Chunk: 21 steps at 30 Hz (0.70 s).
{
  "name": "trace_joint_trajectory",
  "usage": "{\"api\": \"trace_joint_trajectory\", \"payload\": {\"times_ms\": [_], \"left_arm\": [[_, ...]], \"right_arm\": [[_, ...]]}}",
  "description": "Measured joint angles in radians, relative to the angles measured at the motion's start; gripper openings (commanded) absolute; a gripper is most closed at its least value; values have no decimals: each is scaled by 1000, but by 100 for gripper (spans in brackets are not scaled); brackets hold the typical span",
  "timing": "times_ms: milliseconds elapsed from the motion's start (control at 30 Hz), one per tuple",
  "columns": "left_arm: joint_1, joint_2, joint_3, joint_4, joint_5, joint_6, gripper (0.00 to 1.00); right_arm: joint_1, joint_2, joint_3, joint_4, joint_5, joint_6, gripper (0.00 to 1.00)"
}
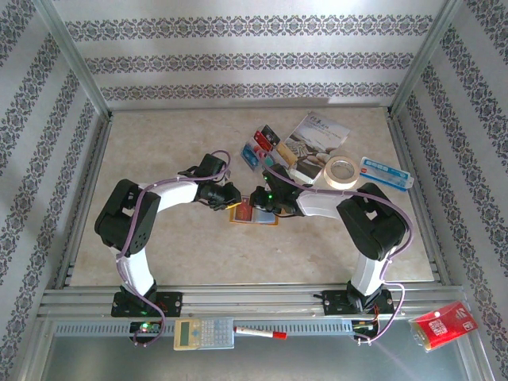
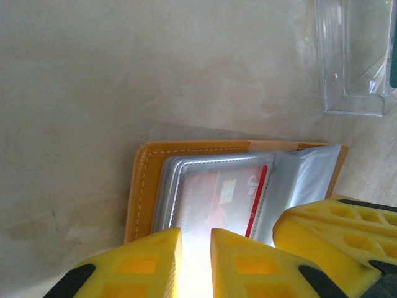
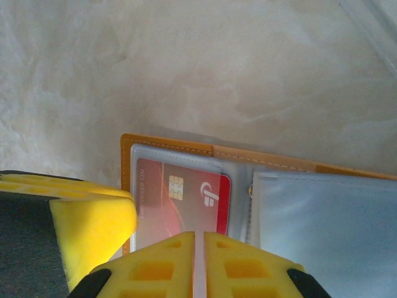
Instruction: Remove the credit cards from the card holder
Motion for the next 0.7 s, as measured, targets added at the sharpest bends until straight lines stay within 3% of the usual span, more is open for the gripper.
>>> {"api": "trace_joint_trajectory", "payload": {"times_ms": [700], "left_arm": [[0, 8, 0, -18, -19, 12, 19]], "right_arm": [[-1, 26, 2, -22, -10, 23, 14]]}}
